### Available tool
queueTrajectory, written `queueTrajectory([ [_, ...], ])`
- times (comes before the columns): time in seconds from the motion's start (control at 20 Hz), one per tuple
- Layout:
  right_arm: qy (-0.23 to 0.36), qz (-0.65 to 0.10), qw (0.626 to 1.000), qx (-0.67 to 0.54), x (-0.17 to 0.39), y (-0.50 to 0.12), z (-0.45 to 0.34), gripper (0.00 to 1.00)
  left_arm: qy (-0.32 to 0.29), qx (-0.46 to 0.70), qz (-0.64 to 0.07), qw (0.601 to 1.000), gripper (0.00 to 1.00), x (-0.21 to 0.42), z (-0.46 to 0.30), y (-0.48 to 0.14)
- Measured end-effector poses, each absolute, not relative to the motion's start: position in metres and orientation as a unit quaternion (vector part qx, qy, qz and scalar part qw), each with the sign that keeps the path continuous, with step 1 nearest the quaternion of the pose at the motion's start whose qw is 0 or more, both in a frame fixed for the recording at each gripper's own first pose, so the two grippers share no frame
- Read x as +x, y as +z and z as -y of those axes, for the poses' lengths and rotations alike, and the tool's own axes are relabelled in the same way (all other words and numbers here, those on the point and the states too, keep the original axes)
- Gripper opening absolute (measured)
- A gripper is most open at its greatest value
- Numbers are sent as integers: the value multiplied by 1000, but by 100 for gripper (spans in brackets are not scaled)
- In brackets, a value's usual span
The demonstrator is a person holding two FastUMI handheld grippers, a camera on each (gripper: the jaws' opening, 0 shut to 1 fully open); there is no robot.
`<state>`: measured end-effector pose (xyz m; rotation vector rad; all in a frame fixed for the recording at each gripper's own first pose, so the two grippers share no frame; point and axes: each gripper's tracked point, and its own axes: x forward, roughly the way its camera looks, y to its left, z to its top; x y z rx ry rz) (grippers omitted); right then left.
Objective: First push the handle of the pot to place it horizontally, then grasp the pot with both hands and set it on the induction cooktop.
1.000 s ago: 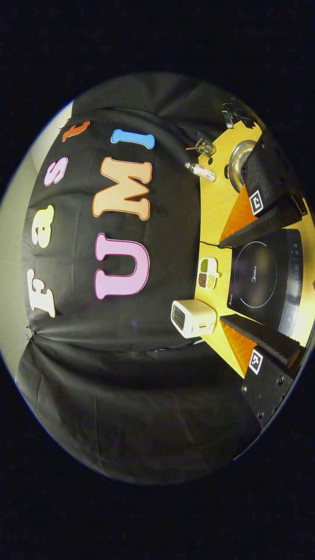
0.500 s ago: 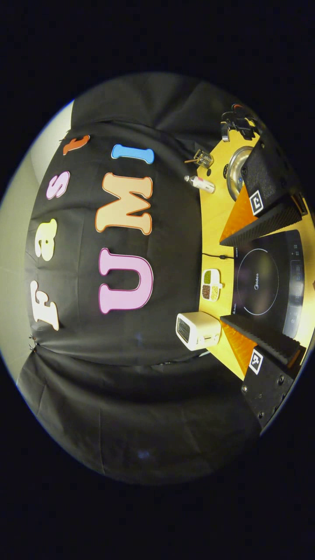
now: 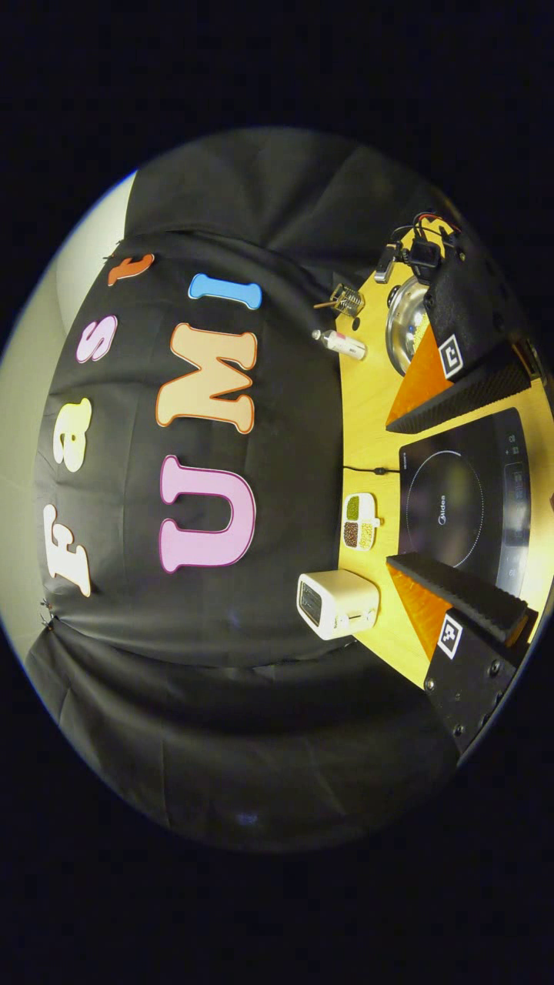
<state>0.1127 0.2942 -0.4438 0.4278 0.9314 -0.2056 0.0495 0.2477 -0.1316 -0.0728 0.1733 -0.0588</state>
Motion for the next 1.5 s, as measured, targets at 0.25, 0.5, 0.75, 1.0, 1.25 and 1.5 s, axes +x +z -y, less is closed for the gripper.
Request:
queueTrajectory([
  [0.25, -134, -416, 872, 222, 129, -440, -319, 12, -30, -38, -94, 994, 95, 52, -258, -139],
  [0.5, -139, -396, 879, 225, 147, -426, -335, 12, -35, -49, -106, 993, 95, 55, -267, -153],
  [0.75, -141, -392, 883, 216, 155, -421, -343, 12, -29, -63, -113, 991, 95, 53, -277, -165],
  [1.0, -117, -391, 892, 192, 148, -414, -350, 12, -18, -76, -117, 990, 96, 45, -285, -173],
  [1.25, -69, -385, 903, 175, 129, -397, -354, 24, -18, -69, -116, 991, 95, 40, -285, -175],
  [1.5, -33, -368, 915, 163, 103, -371, -334, 29, -19, -69, -131, 989, 95, 31, -279, -185],
])
